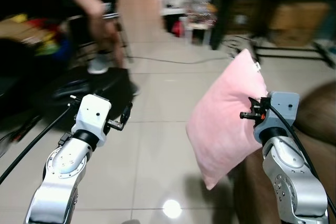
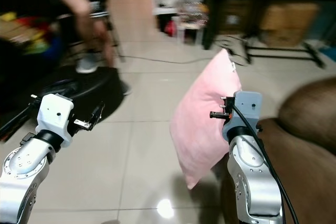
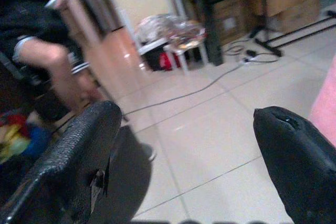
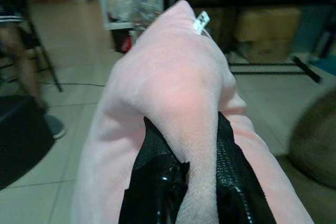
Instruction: Move the pillow to the sofa from floor
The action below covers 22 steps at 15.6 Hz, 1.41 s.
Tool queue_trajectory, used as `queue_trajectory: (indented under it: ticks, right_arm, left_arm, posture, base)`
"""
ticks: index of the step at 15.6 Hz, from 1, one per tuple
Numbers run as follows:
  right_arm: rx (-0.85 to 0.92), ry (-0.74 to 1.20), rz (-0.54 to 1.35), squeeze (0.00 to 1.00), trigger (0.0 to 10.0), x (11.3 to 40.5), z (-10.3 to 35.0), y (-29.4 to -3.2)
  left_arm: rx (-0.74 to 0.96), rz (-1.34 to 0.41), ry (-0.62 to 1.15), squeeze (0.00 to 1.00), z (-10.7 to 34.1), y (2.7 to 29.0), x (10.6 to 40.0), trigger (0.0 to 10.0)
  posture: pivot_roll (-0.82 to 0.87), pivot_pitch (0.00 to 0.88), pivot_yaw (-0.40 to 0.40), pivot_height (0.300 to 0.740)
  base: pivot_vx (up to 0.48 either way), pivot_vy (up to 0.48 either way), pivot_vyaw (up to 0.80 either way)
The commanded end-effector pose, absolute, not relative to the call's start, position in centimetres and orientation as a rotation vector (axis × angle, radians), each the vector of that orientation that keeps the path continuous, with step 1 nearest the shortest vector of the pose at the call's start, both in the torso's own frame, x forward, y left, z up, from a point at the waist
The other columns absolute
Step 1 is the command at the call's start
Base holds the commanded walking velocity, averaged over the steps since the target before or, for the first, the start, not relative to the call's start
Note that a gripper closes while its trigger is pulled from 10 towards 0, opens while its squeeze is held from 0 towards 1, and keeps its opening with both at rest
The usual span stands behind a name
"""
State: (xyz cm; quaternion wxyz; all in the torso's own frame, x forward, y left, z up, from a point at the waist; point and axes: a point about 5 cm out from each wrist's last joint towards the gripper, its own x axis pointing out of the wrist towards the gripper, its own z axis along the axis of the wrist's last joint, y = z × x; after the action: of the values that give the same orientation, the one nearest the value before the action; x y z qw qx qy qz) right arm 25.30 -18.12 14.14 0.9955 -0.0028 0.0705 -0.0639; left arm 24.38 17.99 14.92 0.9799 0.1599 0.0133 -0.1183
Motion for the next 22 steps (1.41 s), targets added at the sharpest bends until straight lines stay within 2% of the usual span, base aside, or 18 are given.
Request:
queue_trajectory:
  ticks: [1, 5, 7, 11, 12, 13, 19, 22]
  right_arm:
    - [0.007, 0.083, -0.132, 0.0, 10.0, 25.1, 15.2, -18.1]
    - [0.001, 0.076, -0.165, 0.0, 10.0, 24.8, 15.2, -18.2]
    - [-0.098, 0.087, -0.229, 0.0, 10.0, 24.6, 15.0, -18.9]
    - [0.046, 0.068, -0.221, 0.0, 10.0, 24.4, 15.2, -18.3]
    - [0.058, 0.068, -0.222, 0.0, 10.0, 24.4, 15.2, -18.3]
    - [-0.024, 0.035, -0.267, 0.0, 10.0, 24.6, 15.5, -18.4]
    - [-0.058, 0.056, -0.104, 0.0, 10.0, 26.8, 15.9, -18.0]
    - [-0.044, 0.081, -0.079, 0.0, 10.0, 27.3, 15.6, -18.0]
  left_arm:
    - [0.327, -0.238, 0.032, 0.0, 15.0, 18.1, 24.5, 10.0]
    - [0.309, -0.22, 0.08, 0.0, 14.8, 18.6, 24.9, 10.0]
    - [0.327, -0.233, 0.075, 0.0, 14.8, 18.4, 25.1, 10.0]
    - [0.351, -0.255, 0.035, 0.0, 15.2, 18.3, 26.0, 10.0]
    - [0.351, -0.255, 0.034, 0.0, 15.3, 18.3, 26.0, 10.0]
    - [0.337, -0.242, 0.035, 0.0, 15.3, 18.4, 26.1, 10.0]
    - [0.3, -0.126, 0.028, 0.0, 14.6, 19.0, 24.5, 10.0]
    - [0.291, -0.087, 0.038, 0.0, 14.1, 19.5, 23.5, 10.0]
  posture:
    - [-0.05, 0.0, 0.058, 0.74]
    - [-0.05, 0.0, 0.085, 0.74]
    - [-0.06, 0.0, 0.104, 0.74]
    - [-0.06, 0.0, 0.14, 0.74]
    - [-0.06, 0.0, 0.14, 0.74]
    - [-0.06, 0.0, 0.14, 0.74]
    - [-0.02, 0.0, -0.03, 0.74]
    - [-0.01, 0.0, -0.058, 0.74]
  base:
    - [0.0, 0.0, -0.8]
    - [0.0, 0.0, -0.8]
    - [0.0, 0.0, -0.8]
    - [0.0, 0.0, -0.8]
    - [0.0, 0.0, -0.8]
    - [0.0, 0.0, -0.8]
    - [0.0, 0.0, -0.8]
    - [0.0, 0.0, -0.8]
